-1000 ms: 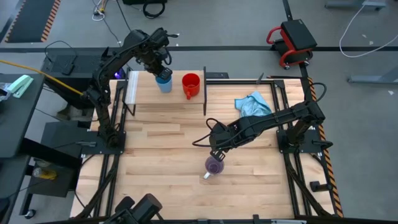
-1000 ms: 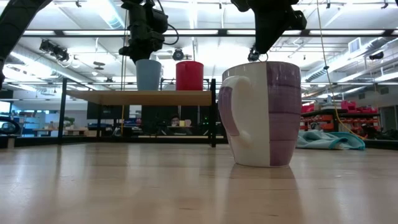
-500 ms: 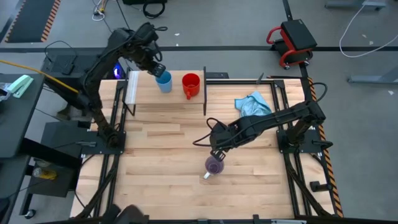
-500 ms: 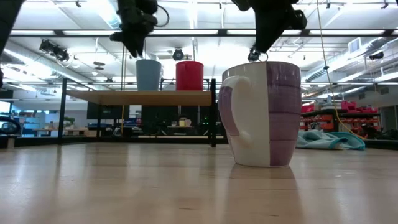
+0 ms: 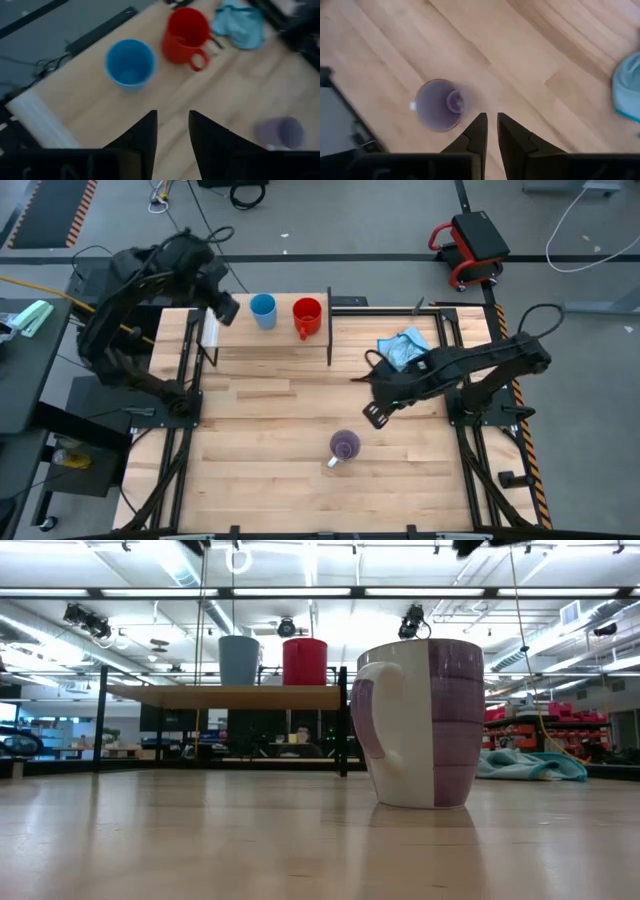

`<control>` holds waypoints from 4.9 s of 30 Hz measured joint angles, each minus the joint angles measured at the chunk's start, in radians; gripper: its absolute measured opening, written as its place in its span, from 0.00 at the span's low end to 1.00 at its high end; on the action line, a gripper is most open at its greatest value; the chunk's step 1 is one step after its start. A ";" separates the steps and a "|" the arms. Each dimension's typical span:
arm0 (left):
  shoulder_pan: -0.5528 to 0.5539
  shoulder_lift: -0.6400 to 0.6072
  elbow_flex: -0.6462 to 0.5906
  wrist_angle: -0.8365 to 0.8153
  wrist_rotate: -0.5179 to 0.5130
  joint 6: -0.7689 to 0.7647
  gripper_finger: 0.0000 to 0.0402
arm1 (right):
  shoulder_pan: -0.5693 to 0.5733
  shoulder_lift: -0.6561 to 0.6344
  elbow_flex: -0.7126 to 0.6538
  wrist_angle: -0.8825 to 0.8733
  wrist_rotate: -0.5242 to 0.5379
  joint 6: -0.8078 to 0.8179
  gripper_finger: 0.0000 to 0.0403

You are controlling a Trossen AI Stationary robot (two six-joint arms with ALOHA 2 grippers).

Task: Stack small to large cups/mugs on shelf
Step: Put the purple cup on the shelf

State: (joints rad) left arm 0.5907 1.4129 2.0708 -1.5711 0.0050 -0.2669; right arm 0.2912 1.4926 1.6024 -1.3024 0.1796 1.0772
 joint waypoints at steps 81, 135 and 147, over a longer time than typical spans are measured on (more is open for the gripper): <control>-0.981 -0.042 -1.356 1.470 -0.107 -0.935 0.20 | 0.063 0.149 -0.674 0.954 0.032 0.288 0.02; -0.982 -0.044 -1.355 1.451 -0.159 -0.948 0.18 | -0.003 0.392 -0.476 1.185 -0.078 0.142 0.01; -0.981 -0.074 -1.355 1.448 -0.156 -0.986 0.17 | 0.012 0.386 -0.474 1.196 -0.091 0.142 0.01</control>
State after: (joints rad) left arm -0.3902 1.3384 0.7155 -0.1233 -0.1506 -1.2531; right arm 0.3035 1.8790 1.1282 -0.1062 0.0883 1.2194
